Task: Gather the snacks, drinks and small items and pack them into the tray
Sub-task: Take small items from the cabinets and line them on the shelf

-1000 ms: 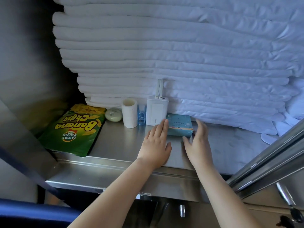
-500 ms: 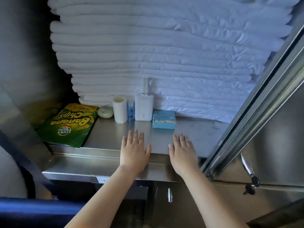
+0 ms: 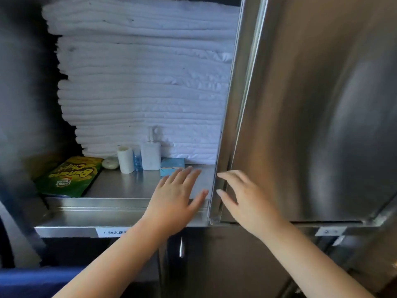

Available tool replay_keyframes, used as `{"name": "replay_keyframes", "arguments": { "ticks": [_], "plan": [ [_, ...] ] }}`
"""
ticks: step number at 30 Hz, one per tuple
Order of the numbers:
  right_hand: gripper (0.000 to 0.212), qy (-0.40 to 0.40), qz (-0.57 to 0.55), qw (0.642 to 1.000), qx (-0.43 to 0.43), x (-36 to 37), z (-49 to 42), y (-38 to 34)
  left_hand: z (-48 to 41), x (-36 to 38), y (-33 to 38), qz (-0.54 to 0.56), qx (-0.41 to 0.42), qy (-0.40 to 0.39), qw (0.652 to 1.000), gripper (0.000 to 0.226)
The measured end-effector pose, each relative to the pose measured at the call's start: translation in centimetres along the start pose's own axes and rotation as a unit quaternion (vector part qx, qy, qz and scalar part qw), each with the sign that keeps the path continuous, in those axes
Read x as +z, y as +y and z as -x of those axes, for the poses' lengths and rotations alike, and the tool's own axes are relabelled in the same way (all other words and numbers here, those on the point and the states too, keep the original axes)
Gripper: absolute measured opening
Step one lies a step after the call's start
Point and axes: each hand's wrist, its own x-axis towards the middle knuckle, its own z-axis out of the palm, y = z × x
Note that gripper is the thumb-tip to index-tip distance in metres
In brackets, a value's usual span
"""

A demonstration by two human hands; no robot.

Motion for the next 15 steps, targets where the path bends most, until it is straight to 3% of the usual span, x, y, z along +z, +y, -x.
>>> {"name": "replay_keyframes", "arguments": {
  "ticks": [4,9,15],
  "plan": [
    [0.052,0.08,0.109,0.99,0.048,-9.2,6.3,3.2,-1.2,-2.8,10.0,0.044,0.138,0.04,0.989,0.063],
    [0.067,0.101,0.218,0.956,0.169,-18.4,16.4,7.7,-2.8,-2.8,22.9,0.047,0.28,0.047,0.958,0.064],
    [0.068,0.145,0.311,0.872,0.349,-26.3,30.4,11.8,-1.8,0.0,38.4,0.075,0.432,0.021,0.898,0.066]
  ]
}}
